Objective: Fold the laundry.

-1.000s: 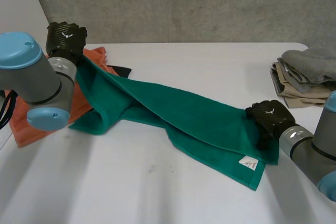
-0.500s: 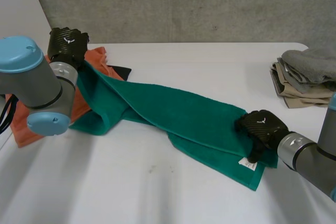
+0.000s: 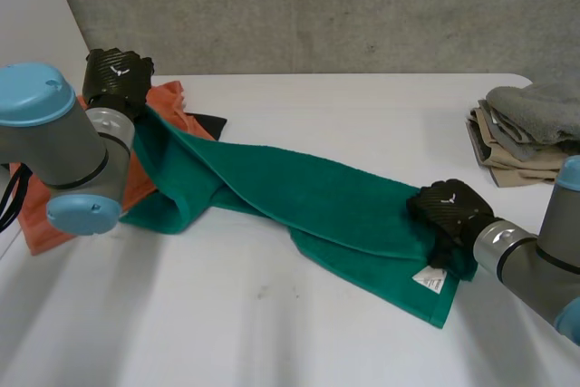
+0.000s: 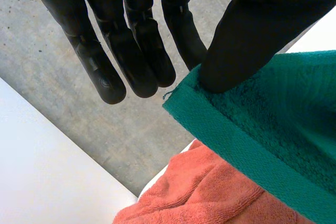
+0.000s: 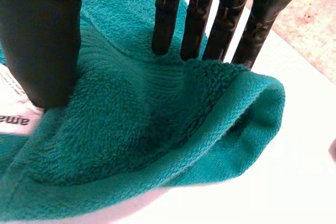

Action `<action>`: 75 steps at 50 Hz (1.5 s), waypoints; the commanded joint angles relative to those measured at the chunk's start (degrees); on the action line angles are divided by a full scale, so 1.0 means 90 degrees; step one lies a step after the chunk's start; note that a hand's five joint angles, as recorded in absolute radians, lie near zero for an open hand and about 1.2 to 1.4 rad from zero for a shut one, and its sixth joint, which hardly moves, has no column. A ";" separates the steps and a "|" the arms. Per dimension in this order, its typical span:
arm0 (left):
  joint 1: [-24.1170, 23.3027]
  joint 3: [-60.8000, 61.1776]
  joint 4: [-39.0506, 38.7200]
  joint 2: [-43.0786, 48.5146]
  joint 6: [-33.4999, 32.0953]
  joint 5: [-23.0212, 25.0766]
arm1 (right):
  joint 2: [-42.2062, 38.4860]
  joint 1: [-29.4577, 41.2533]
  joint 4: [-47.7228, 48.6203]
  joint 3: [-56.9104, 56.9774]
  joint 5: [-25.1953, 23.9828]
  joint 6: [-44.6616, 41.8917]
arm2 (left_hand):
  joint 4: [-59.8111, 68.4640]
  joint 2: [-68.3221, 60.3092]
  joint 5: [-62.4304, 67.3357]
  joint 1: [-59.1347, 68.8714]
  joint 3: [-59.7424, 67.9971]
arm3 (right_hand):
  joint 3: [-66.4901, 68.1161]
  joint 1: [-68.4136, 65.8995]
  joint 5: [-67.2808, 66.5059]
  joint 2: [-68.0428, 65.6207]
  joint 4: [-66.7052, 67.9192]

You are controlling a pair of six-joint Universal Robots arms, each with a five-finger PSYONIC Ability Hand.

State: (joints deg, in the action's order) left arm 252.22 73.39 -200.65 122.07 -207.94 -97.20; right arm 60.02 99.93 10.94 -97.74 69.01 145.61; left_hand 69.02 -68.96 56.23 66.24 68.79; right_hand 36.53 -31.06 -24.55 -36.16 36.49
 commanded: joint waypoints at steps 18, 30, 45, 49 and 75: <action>0.0002 0.0088 0.0000 -0.0038 0.0009 -0.0001 | -0.0506 0.0020 0.0171 0.0938 0.0164 0.0032 | 0.1220 -0.1227 0.1530 0.1529 0.1245 | 0.2909 -0.3515 -0.3128 -0.2949 0.2913; 0.0002 0.0234 0.0019 -0.0136 0.0009 -0.0001 | -0.0770 0.0029 0.0240 0.1836 0.0789 0.0080 | 0.1220 -0.1227 0.1530 0.1529 0.1245 | 0.4830 -0.5437 -0.5050 -0.4871 0.4835; 0.0012 0.1766 0.0954 -0.2389 -0.0030 0.0107 | 0.1786 -0.0301 -0.3786 0.2666 0.0682 -0.1020 | 0.1220 -0.1227 0.1530 0.1529 0.1245 | 0.4830 -0.5437 -0.5050 -0.4871 0.4835; 0.0022 0.2137 0.1715 -0.2791 -0.0147 0.0223 | 0.1954 -0.0692 -0.4952 0.2560 0.0692 -0.1704 | 0.1220 -0.1227 0.1530 0.1529 0.1245 | 0.4830 -0.5437 -0.5050 -0.4871 0.4835; -0.0056 -0.3709 -0.2753 0.0665 -0.0655 0.0410 | -0.0165 0.0039 0.0775 0.6113 0.1990 0.0031 | 0.1220 -0.1227 0.1530 0.1529 0.1245 | 0.4830 -0.5437 -0.5050 -0.4871 0.4835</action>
State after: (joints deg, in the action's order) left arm 251.13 57.58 -208.49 125.62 -213.80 -93.25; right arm 55.78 99.29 0.98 -51.77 84.79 140.16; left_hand 69.03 -68.96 56.23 66.24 68.81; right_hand 67.71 -57.15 -56.59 -67.28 68.11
